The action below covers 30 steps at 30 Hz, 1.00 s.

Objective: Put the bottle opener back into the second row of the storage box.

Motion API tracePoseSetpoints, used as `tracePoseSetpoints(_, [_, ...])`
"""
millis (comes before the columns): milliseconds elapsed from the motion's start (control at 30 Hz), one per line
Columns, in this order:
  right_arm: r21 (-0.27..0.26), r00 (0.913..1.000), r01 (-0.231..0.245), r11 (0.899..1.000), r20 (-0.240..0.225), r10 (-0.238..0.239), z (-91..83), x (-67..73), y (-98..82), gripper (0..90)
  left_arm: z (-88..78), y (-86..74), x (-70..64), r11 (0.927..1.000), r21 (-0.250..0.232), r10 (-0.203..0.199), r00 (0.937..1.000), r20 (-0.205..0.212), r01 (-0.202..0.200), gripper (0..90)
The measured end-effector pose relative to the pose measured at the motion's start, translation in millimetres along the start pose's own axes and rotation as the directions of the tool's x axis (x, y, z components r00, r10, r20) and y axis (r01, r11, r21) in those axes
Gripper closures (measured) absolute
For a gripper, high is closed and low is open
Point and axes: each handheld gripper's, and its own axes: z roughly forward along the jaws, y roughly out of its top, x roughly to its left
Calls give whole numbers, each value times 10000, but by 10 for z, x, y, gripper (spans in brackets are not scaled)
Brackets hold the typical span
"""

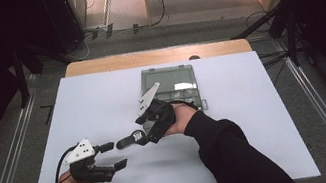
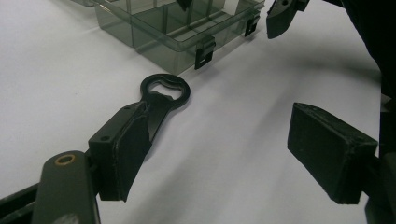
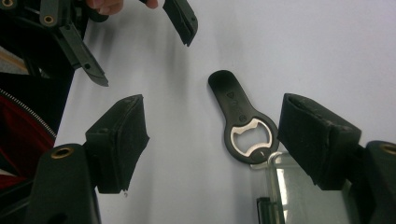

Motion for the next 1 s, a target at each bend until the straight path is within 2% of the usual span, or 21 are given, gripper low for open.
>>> tracePoseSetpoints(200, [221, 9983, 552, 9982, -180, -548, 97, -32, 81, 262, -1, -1, -1, 10000, 27, 17, 10000, -6, -17, 211])
tracePoseSetpoints(333, [440, 9972, 712, 9965, -259, -701, 173, -51, 114, 264, -2, 0, 0, 10000, 15, 18, 10000, -16, -18, 211])
tracePoseSetpoints(467, [416, 9959, 833, 9957, -394, -816, 244, -86, 129, 276, -3, 1, 0, 10000, 24, 35, 10000, -14, -35, 211])
tracePoseSetpoints(533, [535, 9930, 1114, 9923, -465, -1090, 280, -105, 138, 280, -4, 0, 0, 10000, 26, 42, 10000, -8, -42, 211])
tracePoseSetpoints(867, [976, 9932, 1086, 9893, -538, -1037, 437, -215, 196, 306, -4, 0, 1, 10000, 44, 62, 10000, -13, -62, 211])
tracePoseSetpoints(1000, [1090, 9897, 1344, 9849, -635, -1280, 492, -235, 236, 326, -3, -1, 1, 10000, 32, 90, 10000, -29, -90, 211])
